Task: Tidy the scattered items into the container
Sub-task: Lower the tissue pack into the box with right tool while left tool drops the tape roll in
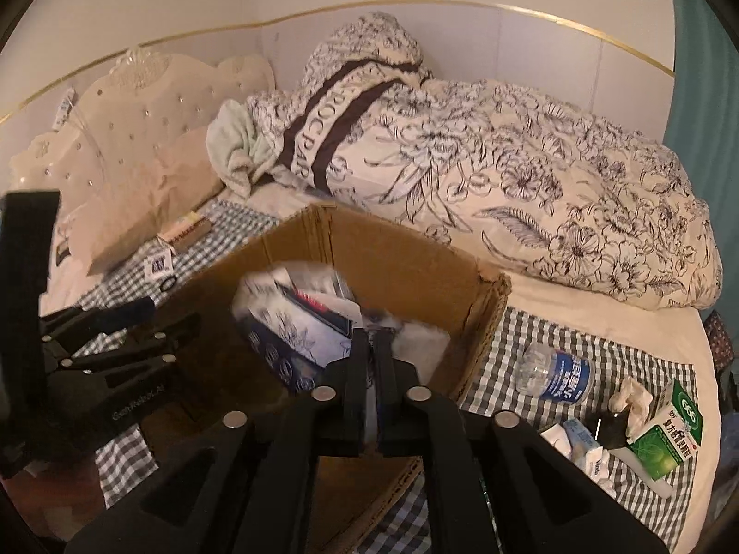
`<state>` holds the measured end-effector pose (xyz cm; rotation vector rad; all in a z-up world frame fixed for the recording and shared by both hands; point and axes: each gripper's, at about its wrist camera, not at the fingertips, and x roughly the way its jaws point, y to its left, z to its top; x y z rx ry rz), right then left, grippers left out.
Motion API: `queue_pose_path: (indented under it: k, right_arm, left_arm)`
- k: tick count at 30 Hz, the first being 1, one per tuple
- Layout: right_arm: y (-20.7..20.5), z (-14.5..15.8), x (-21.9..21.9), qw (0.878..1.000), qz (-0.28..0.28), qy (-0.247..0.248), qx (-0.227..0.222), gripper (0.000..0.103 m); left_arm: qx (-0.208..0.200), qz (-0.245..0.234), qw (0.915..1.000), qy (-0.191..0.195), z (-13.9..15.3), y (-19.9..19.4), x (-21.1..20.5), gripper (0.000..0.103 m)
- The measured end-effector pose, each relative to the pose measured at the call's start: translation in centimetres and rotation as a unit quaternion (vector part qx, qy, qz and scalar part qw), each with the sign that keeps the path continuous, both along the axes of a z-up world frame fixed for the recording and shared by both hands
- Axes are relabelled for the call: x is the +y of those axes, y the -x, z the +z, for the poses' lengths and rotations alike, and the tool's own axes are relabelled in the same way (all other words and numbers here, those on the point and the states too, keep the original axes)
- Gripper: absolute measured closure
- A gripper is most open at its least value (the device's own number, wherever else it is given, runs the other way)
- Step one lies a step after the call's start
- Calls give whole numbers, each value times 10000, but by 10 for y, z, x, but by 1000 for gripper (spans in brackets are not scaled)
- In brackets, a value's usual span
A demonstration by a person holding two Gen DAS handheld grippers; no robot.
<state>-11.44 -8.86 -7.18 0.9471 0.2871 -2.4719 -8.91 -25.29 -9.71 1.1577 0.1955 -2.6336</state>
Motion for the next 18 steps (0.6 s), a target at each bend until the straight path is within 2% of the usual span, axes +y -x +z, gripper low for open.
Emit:
queue_pose_path:
  k: [1,2,3,4,5,8,15,18]
  right_arm:
    - [1,-1,0,10000,-6,3,-16,96]
    - [1,-2,1,10000,-22,-1,-19,90]
    - [2,-3,2,10000,-44,-12,-12,72]
    - [3,-3,3,10000,-65,-29,3,60]
    - [2,-3,3,10000,-70,-37,54,40]
    - [-1,0,6,9998,-65,-41,199,39]
    - [-4,7,18,9997,-147,69,202,39]
    - [-6,11,26,9995,-200,132,227,39]
  left_arm:
    - [1,4,10000,0,0,1,0,49]
    - [6,9,10000,0,0,1,0,49]
    - [9,15,10000,-3,0,2,0,49]
    - [14,17,10000,-9,1,3,1,49]
    - [22,22,10000,-10,1,3,1,49]
    - [47,14,10000,-9,3,4,3,49]
    - [105,-31,9999,93,14,2,14,49]
    - [162,-10,9998,136,21,-2,17,45]
